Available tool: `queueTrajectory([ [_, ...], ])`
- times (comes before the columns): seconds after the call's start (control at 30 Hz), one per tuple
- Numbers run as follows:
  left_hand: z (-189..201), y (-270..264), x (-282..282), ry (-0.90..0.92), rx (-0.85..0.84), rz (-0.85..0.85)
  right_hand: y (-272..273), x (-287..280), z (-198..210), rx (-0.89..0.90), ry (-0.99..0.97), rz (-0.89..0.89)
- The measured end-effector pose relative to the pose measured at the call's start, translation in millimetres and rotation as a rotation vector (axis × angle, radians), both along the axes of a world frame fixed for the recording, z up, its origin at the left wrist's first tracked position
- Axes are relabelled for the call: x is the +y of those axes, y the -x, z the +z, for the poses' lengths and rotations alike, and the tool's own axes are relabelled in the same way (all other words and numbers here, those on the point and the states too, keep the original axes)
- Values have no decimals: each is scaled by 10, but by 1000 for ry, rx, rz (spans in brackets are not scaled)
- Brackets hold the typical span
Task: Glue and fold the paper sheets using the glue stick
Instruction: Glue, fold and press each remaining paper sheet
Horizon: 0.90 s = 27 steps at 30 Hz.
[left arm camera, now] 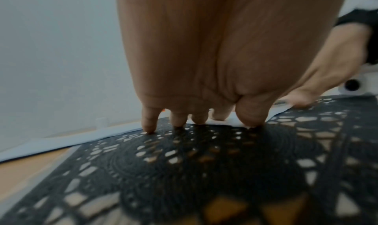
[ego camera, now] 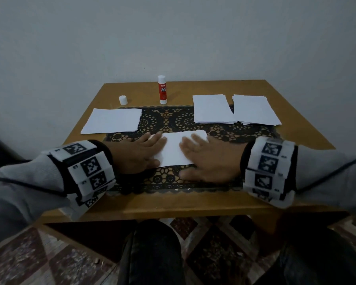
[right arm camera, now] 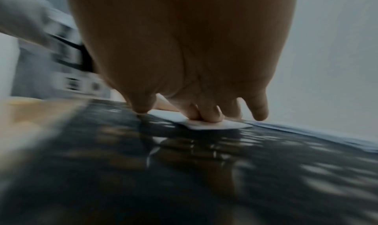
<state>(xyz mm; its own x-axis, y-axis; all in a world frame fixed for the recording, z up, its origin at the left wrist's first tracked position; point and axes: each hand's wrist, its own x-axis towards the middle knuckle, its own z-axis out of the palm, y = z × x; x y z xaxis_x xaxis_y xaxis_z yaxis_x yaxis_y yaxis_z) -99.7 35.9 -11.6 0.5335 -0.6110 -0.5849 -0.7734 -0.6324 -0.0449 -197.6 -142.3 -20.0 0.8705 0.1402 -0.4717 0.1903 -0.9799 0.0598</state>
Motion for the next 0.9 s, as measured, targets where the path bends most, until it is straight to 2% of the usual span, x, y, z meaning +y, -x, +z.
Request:
queueTrajectory([
  [0.1, -34, -6, -33, -15, -33, 12, 90, 139, -22, 55, -37, 91],
  [0.27, -3, -58, -20, 28, -19, 26, -143, -23, 15, 1, -4, -42],
  [0.37, 40, -113, -40, 85, -97, 1, -139, 72, -10, 32, -38, 12],
  [0.47, 13, -175, -131, 249, -198, 4, -194, -4, 4, -4, -83, -15],
  [0.6, -66, -189, -294, 576, -268, -13, -309, -211, 41, -9, -86, -133],
  [0.67, -79, -217, -349, 645, -272, -9, -310, -198, 28, -13, -81, -149],
  [0.83, -139, -289, -326, 424, -136, 56, -312, -168, 17, -36, -106, -177],
  [0.9, -136, -271, -319, 418, -119, 48, -316, -159, 17, -51, -115, -180],
])
